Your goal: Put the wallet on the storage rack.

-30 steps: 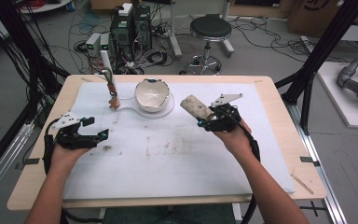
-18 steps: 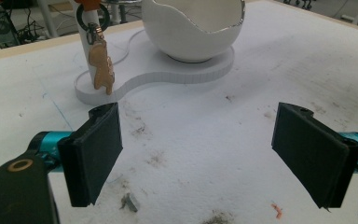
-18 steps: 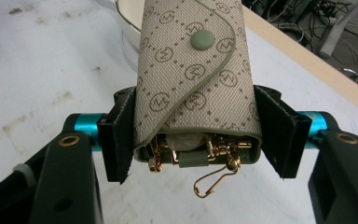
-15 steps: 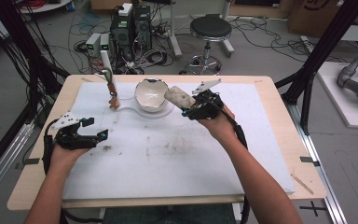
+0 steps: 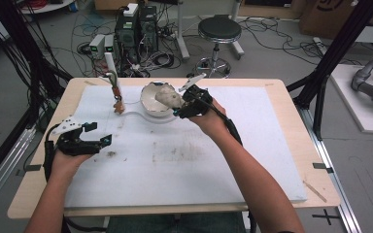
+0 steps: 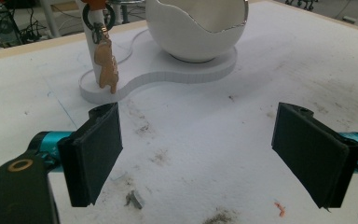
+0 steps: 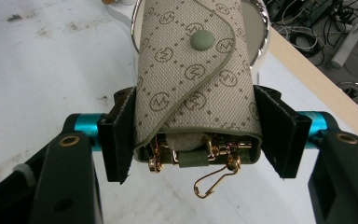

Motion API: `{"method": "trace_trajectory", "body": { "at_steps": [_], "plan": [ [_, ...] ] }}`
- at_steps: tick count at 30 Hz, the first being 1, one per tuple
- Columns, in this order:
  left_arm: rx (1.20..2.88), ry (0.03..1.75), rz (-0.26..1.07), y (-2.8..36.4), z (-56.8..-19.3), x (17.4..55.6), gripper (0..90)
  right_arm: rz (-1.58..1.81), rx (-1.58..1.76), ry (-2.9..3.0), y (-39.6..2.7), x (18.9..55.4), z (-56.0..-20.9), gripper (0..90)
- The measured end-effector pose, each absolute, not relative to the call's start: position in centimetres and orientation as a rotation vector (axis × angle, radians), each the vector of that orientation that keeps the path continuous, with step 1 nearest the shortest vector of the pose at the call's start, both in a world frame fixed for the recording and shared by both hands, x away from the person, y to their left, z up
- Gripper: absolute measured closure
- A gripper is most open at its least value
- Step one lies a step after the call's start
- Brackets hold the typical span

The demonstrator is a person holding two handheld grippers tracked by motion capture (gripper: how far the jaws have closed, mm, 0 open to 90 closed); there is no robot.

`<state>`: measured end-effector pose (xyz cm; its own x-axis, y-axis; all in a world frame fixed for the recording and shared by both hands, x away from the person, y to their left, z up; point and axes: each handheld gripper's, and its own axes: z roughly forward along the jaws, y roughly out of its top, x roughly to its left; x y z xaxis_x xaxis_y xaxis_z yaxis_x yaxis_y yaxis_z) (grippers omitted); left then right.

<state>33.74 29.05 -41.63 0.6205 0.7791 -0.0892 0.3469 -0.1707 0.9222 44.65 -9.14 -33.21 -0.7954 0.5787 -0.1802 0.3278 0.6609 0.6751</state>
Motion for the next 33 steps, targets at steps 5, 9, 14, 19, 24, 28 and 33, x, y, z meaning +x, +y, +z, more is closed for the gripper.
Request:
{"method": "trace_trajectory", "body": {
  "at_steps": [5,9,14,19,24,28,33],
  "plan": [
    [1.772,0.921,0.501,29.1,-41.7,33.7,16.0,0.871,0.686,2.512,-7.2,45.8,-33.6,36.2],
    [1.771,0.925,0.500,29.2,-41.8,33.8,16.0,0.829,0.677,2.525,-6.1,46.5,-33.9,36.2],
    [1.771,0.925,0.500,29.2,-41.8,33.7,16.0,0.802,0.669,2.532,-5.0,47.3,-34.2,36.2],
    [1.773,0.926,0.505,29.2,-41.9,33.7,16.0,0.765,0.671,2.533,-4.3,48.0,-34.6,36.2],
    [1.772,0.922,0.508,29.2,-41.8,33.7,16.0,0.708,0.677,2.537,-3.7,48.8,-34.8,36.1],
    [1.778,0.921,0.506,29.1,-41.9,33.7,16.0,0.692,0.674,2.539,-3.2,49.2,-35.1,36.1],
    [1.776,0.927,0.506,29.2,-41.9,33.8,16.0,0.675,0.668,2.545,-2.8,49.4,-35.6,35.8]
  ]
}}
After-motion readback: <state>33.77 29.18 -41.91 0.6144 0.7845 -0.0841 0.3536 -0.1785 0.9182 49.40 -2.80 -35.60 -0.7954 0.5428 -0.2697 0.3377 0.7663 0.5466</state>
